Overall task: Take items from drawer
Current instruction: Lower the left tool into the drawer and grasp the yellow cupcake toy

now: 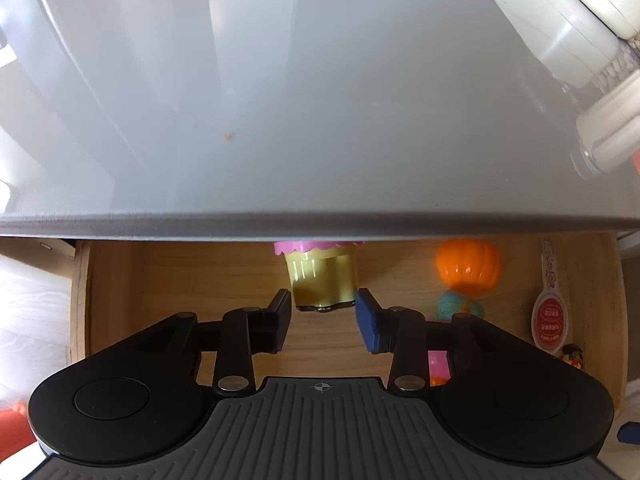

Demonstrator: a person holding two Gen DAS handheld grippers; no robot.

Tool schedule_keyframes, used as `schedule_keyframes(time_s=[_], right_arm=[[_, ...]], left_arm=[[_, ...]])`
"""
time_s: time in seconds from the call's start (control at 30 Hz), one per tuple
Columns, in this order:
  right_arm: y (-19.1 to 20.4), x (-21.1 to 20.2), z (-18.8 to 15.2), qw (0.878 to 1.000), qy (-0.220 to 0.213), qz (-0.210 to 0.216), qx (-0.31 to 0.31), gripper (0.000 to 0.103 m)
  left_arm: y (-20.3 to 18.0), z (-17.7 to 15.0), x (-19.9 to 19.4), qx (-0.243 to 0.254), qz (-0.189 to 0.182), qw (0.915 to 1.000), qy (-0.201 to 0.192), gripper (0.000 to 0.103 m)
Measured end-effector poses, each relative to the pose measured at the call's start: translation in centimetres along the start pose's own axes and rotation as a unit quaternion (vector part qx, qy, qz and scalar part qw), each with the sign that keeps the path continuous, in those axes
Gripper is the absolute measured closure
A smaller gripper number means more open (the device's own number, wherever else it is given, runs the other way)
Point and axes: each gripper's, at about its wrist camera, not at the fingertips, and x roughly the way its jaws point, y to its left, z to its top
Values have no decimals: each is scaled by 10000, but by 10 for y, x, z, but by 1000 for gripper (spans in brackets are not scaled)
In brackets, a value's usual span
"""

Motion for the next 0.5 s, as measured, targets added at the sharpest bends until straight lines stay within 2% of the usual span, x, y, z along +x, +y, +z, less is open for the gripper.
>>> schedule_keyframes(time_s=[0.03, 0.1, 0.17, 0.3, 0.4, 0.5], right_arm=[[0, 0, 0, 10000, 4, 0, 3, 0], [0, 0, 0, 10000, 4, 0, -2, 0], [0, -1, 0, 10000, -1, 1, -14, 0], [0, 0, 0, 10000, 1, 1, -37, 0], [0, 0, 0, 10000, 2, 0, -51, 0], [1, 1, -1, 10000, 3, -3, -43, 0]], left_arm=[[-1, 1, 0, -10, -4, 10000, -38, 63], [-4, 0, -3, 72, 140, 9981, -596, 64], [-8, 2, 0, 114, 404, 9955, -855, 64], [-8, 3, 11, -78, 381, 9948, -944, 56], [-6, 2, 19, -233, 216, 9954, -899, 57], [-9, 0, 24, -142, 327, 9941, -1026, 55]])
